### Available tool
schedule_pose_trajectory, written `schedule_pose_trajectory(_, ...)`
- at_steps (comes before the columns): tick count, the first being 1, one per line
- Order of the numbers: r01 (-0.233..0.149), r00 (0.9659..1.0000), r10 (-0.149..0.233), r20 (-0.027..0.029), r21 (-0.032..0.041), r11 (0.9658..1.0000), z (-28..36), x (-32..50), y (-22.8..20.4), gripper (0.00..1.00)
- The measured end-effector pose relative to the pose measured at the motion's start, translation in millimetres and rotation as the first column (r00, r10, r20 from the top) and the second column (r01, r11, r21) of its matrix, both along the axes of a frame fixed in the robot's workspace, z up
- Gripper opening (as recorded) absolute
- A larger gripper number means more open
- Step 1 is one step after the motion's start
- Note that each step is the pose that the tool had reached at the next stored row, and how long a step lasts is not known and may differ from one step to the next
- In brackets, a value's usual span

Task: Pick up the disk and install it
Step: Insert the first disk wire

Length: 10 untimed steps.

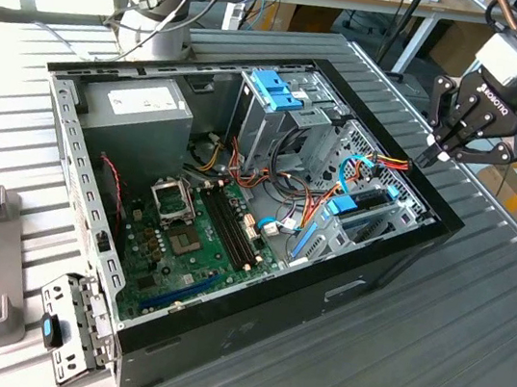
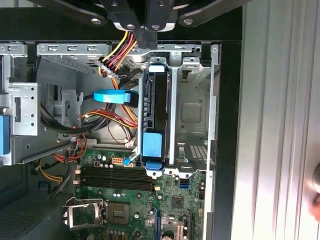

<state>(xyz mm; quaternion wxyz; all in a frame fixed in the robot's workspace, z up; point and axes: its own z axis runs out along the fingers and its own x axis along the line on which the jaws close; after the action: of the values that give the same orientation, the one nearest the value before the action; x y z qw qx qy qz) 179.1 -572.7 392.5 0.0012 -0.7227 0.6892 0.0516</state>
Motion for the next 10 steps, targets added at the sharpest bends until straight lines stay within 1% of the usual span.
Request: schedule_pose_trajectory(10,-0.043,0.9991,0.043,0.0000,0.0000,0.9991,0.0,0.0,0.0,0.11)
